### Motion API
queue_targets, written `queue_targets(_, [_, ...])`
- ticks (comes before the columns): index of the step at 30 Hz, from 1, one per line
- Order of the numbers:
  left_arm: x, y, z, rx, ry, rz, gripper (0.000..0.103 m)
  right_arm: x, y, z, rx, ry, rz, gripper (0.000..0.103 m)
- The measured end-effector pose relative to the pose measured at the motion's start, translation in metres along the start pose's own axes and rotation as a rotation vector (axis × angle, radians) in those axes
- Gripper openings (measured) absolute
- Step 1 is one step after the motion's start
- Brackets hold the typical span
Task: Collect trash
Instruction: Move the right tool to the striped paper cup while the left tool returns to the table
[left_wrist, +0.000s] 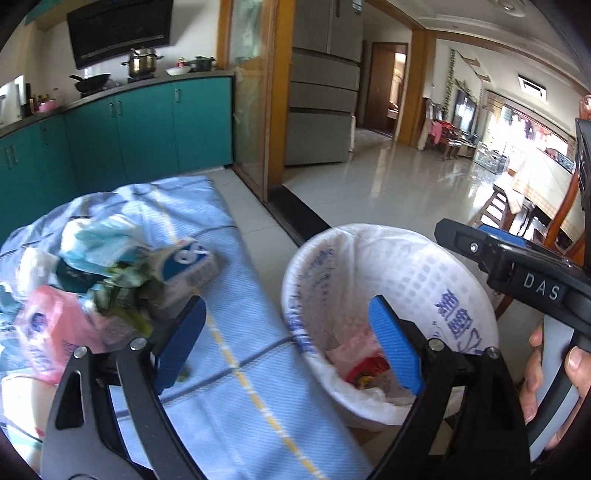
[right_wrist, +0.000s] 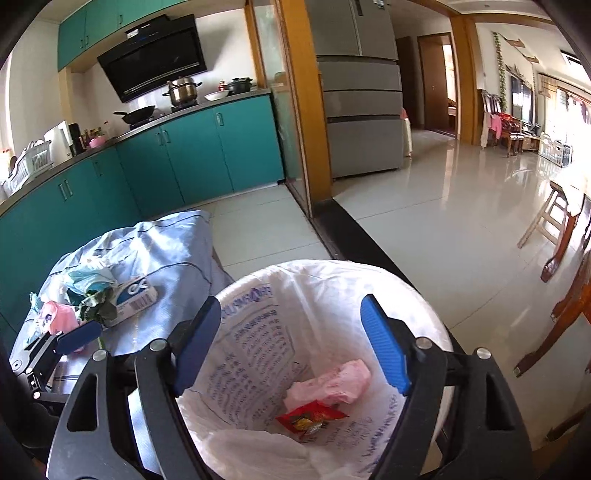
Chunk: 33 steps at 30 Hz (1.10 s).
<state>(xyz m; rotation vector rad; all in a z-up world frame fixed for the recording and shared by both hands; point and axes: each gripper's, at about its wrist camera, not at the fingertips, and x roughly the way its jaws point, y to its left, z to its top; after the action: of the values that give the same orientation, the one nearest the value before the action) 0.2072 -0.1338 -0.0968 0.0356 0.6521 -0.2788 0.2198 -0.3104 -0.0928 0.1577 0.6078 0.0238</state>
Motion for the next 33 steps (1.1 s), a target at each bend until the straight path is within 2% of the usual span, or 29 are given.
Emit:
queue_targets(10, [-0.041,0.07,0.011,-0.123,-0.067,0.071,0.093,0.017,0.062,0.005,-0.087,0.016,0.075,0.077])
queue_targets(13, [-0.054,0.095,0.012,-0.172,-0.096,0.092,0.094,0.024,0.088,0.002,-0.122,0.022,0.095,0.083])
queue_targets(18, [-0.066,0.127,0.013,-0.233,-0.122,0.18,0.094,0.032,0.113,-0.002,-0.154,0.017,0.124,0.083])
queue_targets(22, [-0.069,0.136,0.015,-0.254,-0.122,0.207,0.094,0.035,0.123,-0.004,-0.184,0.014,0.119,0.083])
queue_targets(25, [-0.07,0.133,0.019,-0.226,-0.123,0.217,0.094,0.04,0.128,-0.009,-0.211,0.028,0.095,0.083])
queue_targets(30, [-0.077,0.124,0.022,-0.171,-0.148,0.199,0.094,0.047,0.134,-0.015,-0.223,0.04,0.07,0.083])
queue_targets(33, [-0.08,0.129,0.023,-0.179,-0.146,0.187,0.094,0.051,0.139,-0.018,-0.217,0.046,0.082,0.083])
